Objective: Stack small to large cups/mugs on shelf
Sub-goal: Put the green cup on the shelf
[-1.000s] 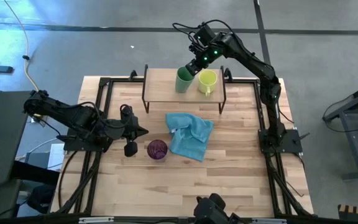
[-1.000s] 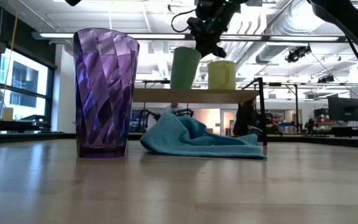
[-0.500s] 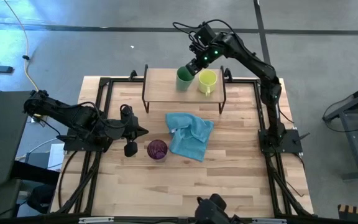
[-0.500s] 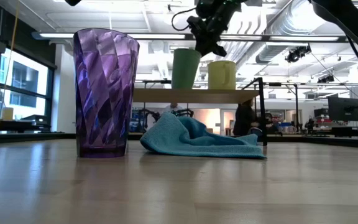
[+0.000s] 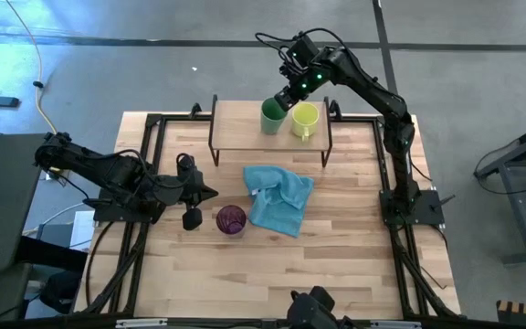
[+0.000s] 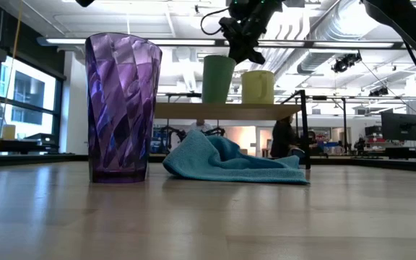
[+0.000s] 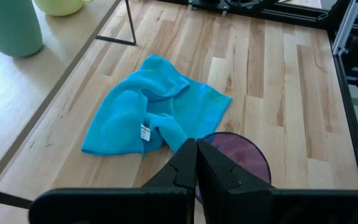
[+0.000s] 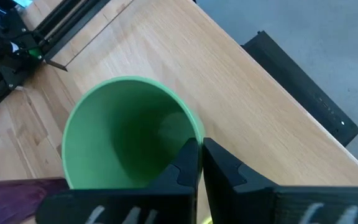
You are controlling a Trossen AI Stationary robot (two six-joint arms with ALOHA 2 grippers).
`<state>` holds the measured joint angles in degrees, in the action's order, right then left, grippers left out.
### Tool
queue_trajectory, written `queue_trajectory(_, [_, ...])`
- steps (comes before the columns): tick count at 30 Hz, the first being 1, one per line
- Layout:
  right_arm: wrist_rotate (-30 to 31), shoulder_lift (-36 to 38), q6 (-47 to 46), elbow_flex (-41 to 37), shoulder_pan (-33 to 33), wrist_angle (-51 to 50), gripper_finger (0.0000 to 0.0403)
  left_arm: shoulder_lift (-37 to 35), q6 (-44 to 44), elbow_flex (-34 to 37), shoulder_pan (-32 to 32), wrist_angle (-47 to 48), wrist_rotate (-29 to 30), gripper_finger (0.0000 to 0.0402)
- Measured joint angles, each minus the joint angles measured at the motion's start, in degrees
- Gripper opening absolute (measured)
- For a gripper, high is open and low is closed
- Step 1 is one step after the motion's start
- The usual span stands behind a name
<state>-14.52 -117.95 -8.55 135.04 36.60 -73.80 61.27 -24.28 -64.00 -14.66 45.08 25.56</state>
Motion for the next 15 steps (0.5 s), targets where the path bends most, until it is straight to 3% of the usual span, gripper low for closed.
queue_trajectory(15, [-2.6,0.0,-0.1,0.0,0.0,0.1,0.0,0.0,0.0,0.0,0.0,0.0,0.0,0.0001])
